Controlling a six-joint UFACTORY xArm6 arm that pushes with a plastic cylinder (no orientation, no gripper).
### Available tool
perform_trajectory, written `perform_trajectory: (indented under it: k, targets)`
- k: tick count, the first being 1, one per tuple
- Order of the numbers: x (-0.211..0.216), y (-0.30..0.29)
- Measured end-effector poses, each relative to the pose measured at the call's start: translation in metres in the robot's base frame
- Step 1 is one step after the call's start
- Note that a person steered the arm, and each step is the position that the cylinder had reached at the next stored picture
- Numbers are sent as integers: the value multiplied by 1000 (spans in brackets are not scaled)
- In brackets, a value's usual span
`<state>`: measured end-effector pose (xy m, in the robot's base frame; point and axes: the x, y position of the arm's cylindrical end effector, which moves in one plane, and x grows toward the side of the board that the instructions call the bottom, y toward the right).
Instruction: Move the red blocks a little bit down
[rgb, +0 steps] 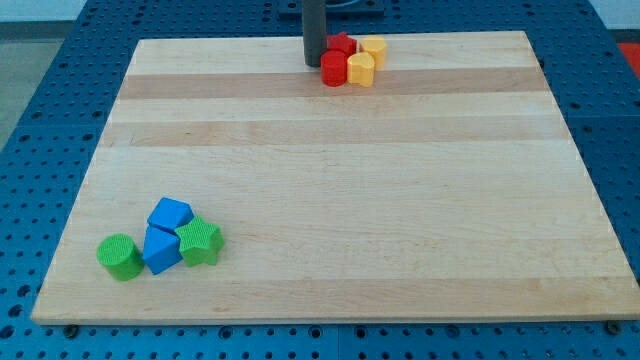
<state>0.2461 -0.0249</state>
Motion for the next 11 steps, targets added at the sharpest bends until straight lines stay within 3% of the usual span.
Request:
perform_trajectory:
  k: [3, 5, 9, 11]
  targets:
    - [-11, -28]
    - [-54, -29]
    - [-51, 53]
    - [-23, 46]
